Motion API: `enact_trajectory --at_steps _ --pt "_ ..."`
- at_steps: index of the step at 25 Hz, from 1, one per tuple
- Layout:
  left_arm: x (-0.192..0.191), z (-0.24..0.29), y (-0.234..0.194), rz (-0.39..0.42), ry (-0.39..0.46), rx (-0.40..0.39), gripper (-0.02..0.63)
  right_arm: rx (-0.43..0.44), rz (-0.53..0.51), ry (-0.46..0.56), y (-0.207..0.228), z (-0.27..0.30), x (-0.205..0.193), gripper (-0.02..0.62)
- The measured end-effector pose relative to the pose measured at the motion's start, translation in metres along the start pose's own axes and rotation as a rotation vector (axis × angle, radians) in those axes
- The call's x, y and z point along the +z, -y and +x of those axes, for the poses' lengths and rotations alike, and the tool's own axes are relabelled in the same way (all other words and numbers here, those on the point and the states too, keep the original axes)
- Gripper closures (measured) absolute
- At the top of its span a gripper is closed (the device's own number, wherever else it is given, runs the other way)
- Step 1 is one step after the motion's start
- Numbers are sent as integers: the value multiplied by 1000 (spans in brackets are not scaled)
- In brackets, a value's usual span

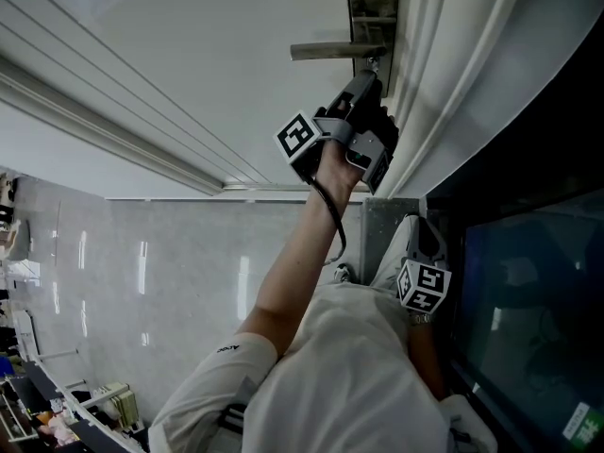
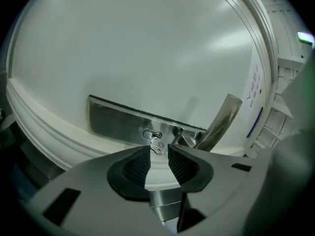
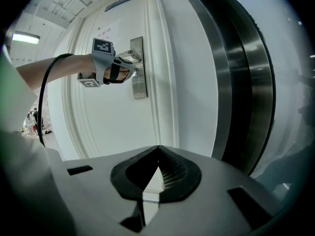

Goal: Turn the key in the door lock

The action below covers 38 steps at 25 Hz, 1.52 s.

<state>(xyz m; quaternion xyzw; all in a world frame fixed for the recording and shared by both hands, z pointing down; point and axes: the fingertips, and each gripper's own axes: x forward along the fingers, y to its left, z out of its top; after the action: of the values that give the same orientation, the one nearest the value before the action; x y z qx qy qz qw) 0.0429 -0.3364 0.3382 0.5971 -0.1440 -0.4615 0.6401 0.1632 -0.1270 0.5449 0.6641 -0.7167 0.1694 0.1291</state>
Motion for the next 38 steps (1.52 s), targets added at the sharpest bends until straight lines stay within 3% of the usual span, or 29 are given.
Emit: enact_trajectory --at_steps 5,16,21,28,31,38 --pt "3 9 1 -32 41 -26 489 -9 3 -7 3 2 -1 594" --pt "14 19 -2 -227 136 -103 491 -13 0 -25 4 8 -4 594" --pt "8 22 -2 -299 119 -118 492 -20 2 -31 6 13 -5 594" --pt "14 19 -5 -107 98 -25 574 -19 4 -37 6 17 -6 594" --pt "14 20 -4 -34 74 -8 577 -13 -2 -37 4 18 -6 594" --pt "11 23 2 228 -17 36 575 -8 -2 -41 2 18 -7 594"
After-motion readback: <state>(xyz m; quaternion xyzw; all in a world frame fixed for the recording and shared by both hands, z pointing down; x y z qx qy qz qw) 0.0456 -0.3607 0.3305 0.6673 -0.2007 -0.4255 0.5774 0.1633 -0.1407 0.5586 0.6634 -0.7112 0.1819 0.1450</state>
